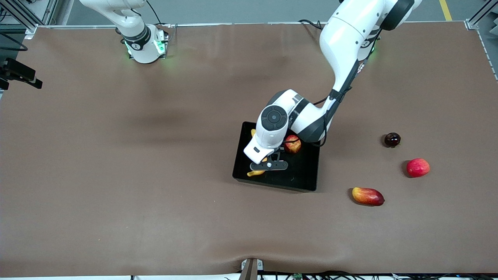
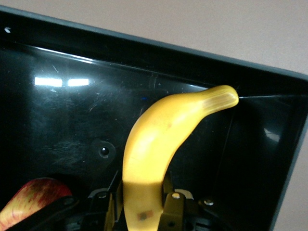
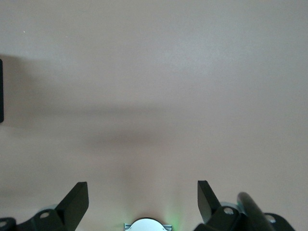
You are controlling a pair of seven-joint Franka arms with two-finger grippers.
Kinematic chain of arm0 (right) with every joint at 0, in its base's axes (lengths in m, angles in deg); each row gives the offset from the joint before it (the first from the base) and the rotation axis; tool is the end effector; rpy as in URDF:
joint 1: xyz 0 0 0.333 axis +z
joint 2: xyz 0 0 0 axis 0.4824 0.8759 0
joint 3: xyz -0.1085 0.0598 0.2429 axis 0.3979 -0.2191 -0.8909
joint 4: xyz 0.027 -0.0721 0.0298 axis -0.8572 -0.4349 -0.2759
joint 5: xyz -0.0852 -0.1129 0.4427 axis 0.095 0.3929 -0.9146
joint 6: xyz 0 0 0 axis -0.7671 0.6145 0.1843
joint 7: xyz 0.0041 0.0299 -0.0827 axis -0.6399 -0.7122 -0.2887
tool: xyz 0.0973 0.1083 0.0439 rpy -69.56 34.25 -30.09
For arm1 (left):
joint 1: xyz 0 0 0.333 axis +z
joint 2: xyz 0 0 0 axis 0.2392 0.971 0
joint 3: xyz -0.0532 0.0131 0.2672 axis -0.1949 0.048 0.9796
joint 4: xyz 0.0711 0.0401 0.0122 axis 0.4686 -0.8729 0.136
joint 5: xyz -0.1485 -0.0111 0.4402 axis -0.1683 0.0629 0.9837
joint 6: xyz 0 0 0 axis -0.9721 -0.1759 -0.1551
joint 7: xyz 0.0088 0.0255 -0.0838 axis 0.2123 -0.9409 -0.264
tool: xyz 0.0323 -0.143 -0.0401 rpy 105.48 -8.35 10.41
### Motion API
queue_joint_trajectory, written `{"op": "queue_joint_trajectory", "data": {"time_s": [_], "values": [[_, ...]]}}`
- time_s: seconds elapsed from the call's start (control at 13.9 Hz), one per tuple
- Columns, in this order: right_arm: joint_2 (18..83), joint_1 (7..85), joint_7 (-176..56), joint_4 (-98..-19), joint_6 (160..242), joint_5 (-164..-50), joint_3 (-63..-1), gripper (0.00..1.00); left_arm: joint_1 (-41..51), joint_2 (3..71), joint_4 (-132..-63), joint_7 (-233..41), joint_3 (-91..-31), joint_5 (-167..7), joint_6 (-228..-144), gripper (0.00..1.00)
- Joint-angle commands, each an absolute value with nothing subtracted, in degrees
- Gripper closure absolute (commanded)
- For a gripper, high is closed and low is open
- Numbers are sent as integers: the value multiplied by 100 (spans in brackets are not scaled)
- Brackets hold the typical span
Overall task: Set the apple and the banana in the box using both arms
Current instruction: 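Lower the banana into the box and open the left gripper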
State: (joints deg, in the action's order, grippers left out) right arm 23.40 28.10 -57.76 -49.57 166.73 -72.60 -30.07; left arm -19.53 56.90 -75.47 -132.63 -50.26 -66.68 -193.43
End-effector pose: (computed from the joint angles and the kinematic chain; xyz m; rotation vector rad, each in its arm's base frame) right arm 0.5855 -0.0776 0.5662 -3.0781 0.0114 0.1179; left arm 0.5973 -0.4943 0.1441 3.0963 0.0576 0.0117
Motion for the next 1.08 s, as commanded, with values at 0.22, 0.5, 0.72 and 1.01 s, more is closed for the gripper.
{"op": "queue_joint_trajectory", "data": {"time_s": [0.22,0.5,0.72,1.01], "values": [[2174,2682,-5701,-5101,16690,-7385,-3081,0,-2000,5957,-7549,-13388,-4942,-6403,-19368,100],[2183,2682,-5701,-5101,16690,-7384,-3081,0,-1974,6088,-7549,-13388,-4925,-6403,-19368,100],[2183,2682,-5701,-5101,16690,-7384,-3081,0,-1930,6124,-7532,-13379,-4916,-6411,-19368,63],[2183,2682,-5701,-5101,16699,-7385,-3089,0,-1921,5905,-7488,-13291,-4618,-6359,-19351,0]]}}
